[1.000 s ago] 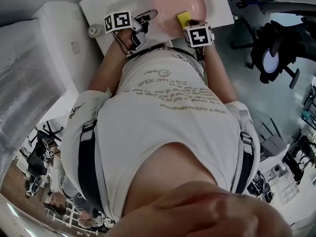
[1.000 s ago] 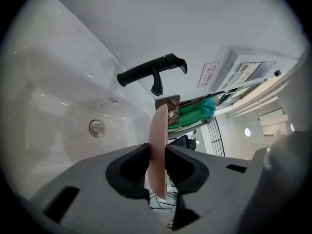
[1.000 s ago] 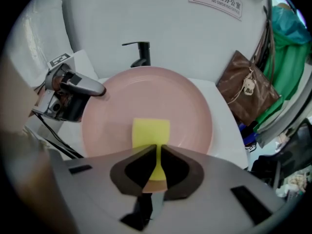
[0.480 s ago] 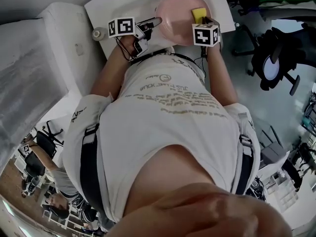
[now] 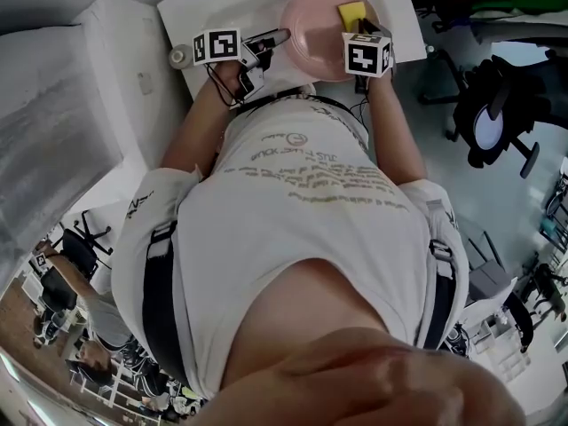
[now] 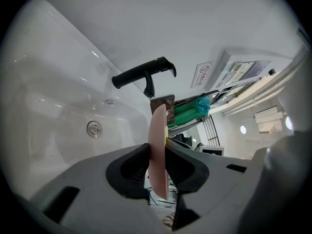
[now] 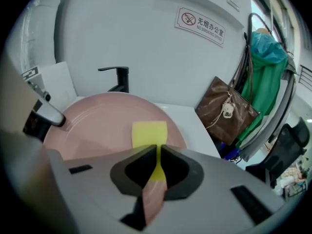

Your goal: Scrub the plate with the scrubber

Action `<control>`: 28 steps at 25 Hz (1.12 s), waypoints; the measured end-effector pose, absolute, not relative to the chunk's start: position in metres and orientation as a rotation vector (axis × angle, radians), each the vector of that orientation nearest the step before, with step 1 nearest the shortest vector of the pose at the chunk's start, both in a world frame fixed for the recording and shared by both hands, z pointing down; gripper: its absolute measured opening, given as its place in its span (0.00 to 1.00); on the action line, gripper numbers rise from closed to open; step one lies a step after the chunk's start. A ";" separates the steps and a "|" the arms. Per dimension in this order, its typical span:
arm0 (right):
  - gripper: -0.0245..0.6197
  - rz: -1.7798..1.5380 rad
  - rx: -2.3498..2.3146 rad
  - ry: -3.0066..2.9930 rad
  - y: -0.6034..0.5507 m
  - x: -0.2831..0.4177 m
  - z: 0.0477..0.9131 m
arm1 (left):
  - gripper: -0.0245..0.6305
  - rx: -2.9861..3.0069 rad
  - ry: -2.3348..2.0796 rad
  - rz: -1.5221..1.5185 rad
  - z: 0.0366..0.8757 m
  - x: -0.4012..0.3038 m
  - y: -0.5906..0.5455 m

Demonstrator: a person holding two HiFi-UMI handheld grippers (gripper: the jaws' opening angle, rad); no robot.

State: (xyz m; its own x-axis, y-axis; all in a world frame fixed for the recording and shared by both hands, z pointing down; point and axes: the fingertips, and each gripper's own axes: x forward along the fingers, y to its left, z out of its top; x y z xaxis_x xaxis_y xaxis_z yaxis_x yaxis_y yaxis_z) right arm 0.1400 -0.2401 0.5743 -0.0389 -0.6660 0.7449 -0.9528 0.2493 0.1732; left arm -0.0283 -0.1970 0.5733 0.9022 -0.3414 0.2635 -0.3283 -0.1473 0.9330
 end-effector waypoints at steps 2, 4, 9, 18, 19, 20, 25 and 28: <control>0.10 0.476 1.434 -1.821 -0.239 0.123 0.575 | 0.18 1.729 -0.514 -0.019 0.576 -0.029 -0.196; 0.10 0.466 1.371 -1.864 -0.235 0.104 0.576 | 0.18 1.719 -0.517 -0.019 0.579 -0.029 -0.195; 0.10 0.472 1.256 -1.953 -0.224 0.063 0.575 | 0.18 1.716 -0.513 -0.003 0.584 -0.029 -0.193; 0.10 0.506 1.166 -1.994 -0.204 0.049 0.572 | 0.18 1.703 -0.511 -0.046 0.581 -0.030 -0.197; 0.10 0.508 1.179 -1.982 -0.204 0.053 0.573 | 0.18 1.706 -0.508 -0.043 0.580 -0.030 -0.197; 0.10 0.514 1.194 -1.969 -0.204 0.058 0.574 | 0.18 1.707 -0.504 -0.040 0.580 -0.029 -0.196; 0.10 0.529 1.299 -1.881 -0.209 0.096 0.577 | 0.18 1.707 -0.488 -0.036 0.579 -0.026 -0.195; 0.10 0.564 1.385 -1.828 -0.209 0.120 0.578 | 0.18 1.703 -0.485 -0.050 0.578 -0.026 -0.197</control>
State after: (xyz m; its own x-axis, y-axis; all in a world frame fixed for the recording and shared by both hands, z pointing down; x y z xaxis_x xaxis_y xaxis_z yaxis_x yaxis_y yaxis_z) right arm 0.1196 -0.2094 0.5780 -0.1227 -0.6084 0.7841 -0.9445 0.3142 0.0960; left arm -0.0260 -0.1974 0.5775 0.9091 -0.3433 0.2361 -0.2882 -0.1091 0.9513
